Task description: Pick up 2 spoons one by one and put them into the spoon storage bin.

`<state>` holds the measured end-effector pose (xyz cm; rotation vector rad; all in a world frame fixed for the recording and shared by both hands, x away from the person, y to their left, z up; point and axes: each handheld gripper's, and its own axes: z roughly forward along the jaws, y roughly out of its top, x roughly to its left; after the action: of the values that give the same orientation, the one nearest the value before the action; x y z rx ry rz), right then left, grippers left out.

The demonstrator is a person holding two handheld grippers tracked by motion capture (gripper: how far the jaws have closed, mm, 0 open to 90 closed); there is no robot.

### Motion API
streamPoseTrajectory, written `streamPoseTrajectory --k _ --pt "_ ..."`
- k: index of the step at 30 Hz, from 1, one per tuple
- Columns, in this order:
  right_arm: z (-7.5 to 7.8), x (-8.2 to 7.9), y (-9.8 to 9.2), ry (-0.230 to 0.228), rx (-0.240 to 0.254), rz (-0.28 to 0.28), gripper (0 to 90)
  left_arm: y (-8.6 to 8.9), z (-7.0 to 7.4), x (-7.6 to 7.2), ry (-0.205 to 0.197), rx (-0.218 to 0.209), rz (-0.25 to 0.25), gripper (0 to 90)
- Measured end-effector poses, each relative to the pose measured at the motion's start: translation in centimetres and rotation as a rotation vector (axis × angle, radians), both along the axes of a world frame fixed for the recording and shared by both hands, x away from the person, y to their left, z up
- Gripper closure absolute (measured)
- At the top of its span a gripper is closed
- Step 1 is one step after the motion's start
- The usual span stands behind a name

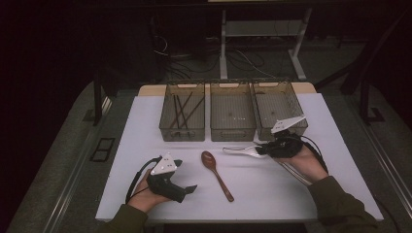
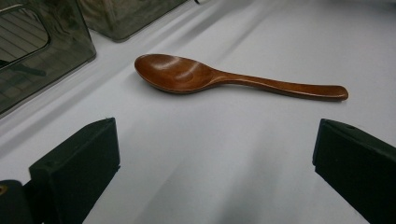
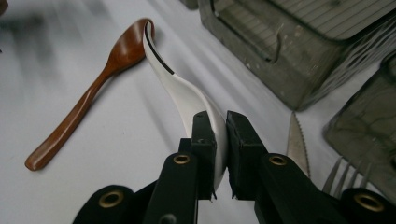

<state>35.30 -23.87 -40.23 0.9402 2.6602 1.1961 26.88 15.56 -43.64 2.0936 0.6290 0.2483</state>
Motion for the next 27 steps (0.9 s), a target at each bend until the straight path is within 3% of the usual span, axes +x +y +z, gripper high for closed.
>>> streamPoseTrajectory --k 15,27 --pt "2.6 0.7 0.2 -0.06 0.063 -0.024 81.4 0.0 0.0 0.0 0.001 0.003 -0.004 0.0" --pt "3.9 1.5 0.6 -0.097 0.084 -0.043 81.4 -0.1 0.0 0.0 0.003 0.003 -0.003 0.0"
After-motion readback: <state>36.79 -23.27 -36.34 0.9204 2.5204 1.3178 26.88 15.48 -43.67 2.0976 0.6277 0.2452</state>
